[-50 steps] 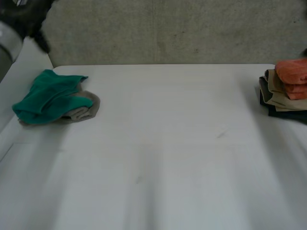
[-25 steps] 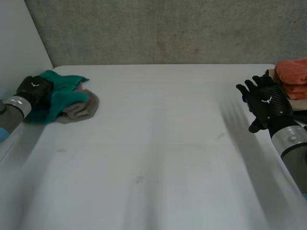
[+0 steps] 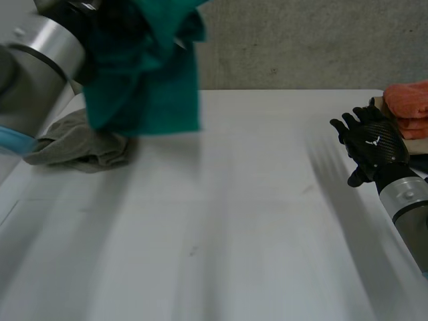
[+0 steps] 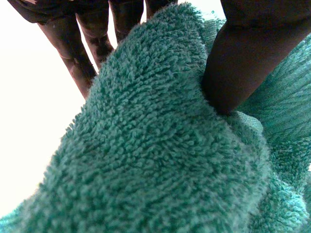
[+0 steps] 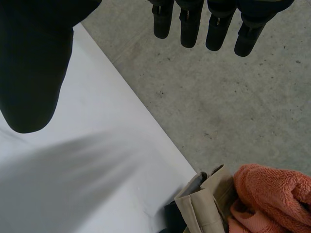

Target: Fold the laundry.

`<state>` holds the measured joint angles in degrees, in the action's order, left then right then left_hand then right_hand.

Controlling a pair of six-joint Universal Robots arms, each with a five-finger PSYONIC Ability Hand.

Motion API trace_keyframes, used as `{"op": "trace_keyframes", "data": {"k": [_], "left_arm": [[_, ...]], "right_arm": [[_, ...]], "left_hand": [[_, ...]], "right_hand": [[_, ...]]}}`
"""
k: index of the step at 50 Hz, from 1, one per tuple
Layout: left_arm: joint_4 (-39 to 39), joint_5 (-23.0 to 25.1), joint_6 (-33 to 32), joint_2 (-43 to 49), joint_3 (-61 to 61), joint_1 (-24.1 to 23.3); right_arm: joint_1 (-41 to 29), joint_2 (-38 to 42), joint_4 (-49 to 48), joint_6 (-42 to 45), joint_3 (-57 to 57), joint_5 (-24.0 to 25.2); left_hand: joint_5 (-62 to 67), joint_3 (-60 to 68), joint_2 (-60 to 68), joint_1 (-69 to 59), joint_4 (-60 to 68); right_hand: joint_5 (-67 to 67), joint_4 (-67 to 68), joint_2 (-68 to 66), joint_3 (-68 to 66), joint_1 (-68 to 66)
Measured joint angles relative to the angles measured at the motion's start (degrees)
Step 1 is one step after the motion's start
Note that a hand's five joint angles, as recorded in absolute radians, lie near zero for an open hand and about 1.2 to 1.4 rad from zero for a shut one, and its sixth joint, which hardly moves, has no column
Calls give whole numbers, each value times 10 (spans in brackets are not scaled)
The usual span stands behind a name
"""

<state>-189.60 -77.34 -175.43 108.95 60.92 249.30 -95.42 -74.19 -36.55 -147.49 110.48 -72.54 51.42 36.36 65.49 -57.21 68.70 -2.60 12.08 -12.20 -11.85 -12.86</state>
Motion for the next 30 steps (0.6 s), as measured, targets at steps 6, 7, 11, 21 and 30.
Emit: {"op": "trace_keyframes", "data": {"k": [6, 7, 11, 21, 30], "left_arm": [[6, -57, 49, 100, 26, -87], [8, -69, 51, 124, 27, -100], [32, -128, 49, 203, 31, -128], [93, -214, 29, 115, 105, -108], [56, -208, -42, 3, 255, -102]], "right_arm": [[0, -2, 2, -3, 1, -2], [1, -2, 4, -4, 1, -3], [1, -3, 18, -7, 0, -4], [-13, -9, 152, -51, -33, -3], [-63, 27, 347, -251, -158, 1]], "left_hand": [[0, 0, 0, 0, 0], [0, 0, 0, 0, 0], [-66, 67, -112, 46, -122], [-360, -101, -392, 308, -432], [-364, -105, -396, 308, -436]], "right_hand": [[0, 0, 0, 0, 0], [0, 0, 0, 0, 0], [0, 0, 0, 0, 0], [0, 0, 0, 0, 0], [0, 0, 0, 0, 0]]}}
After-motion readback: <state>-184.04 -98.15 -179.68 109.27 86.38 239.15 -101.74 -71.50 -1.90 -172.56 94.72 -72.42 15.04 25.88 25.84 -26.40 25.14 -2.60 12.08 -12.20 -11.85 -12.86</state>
